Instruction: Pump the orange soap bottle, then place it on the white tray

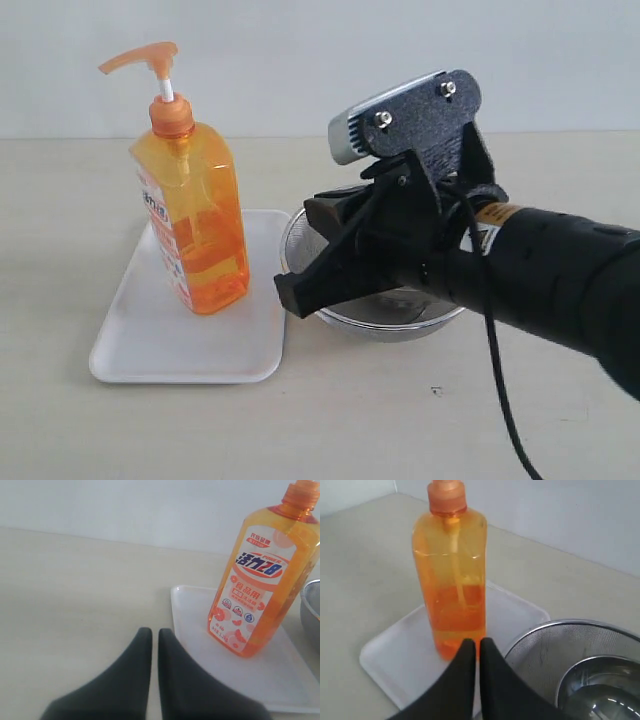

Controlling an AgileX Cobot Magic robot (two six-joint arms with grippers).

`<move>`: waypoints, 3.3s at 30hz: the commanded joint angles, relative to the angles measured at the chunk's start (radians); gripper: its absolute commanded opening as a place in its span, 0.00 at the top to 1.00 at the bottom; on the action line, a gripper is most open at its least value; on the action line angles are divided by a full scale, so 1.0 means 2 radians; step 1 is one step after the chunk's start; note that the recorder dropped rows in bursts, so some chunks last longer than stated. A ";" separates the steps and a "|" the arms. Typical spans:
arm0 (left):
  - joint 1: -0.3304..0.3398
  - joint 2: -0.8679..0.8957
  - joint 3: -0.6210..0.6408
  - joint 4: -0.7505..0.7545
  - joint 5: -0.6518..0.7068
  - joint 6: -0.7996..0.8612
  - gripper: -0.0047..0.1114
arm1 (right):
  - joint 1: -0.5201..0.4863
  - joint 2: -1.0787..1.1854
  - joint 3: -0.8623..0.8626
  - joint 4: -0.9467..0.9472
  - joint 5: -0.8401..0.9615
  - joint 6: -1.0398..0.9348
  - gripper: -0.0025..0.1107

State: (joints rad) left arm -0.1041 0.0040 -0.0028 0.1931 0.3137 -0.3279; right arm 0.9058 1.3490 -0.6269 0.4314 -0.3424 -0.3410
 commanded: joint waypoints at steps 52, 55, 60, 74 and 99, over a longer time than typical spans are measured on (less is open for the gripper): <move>0.002 -0.002 0.001 0.003 0.000 0.001 0.92 | -0.425 -0.675 0.313 -0.021 0.234 0.062 0.98; 0.002 -0.002 0.001 0.003 0.000 0.001 0.92 | -0.425 -0.675 0.313 -0.136 0.267 0.128 0.98; 0.002 -0.002 0.001 0.003 0.000 0.001 0.92 | -0.425 -0.675 0.313 -0.257 0.337 0.232 0.98; 0.002 -0.002 0.001 0.003 0.000 0.001 0.92 | -0.425 -0.675 0.313 -0.256 0.349 0.220 0.98; 0.002 -0.002 0.001 0.003 0.000 0.001 0.92 | -0.419 -0.675 0.313 -0.255 0.350 0.236 0.98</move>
State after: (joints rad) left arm -0.1041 0.0023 -0.0028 0.1931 0.3144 -0.3279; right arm 0.0690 0.0052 0.0004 -0.0708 0.3615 0.1322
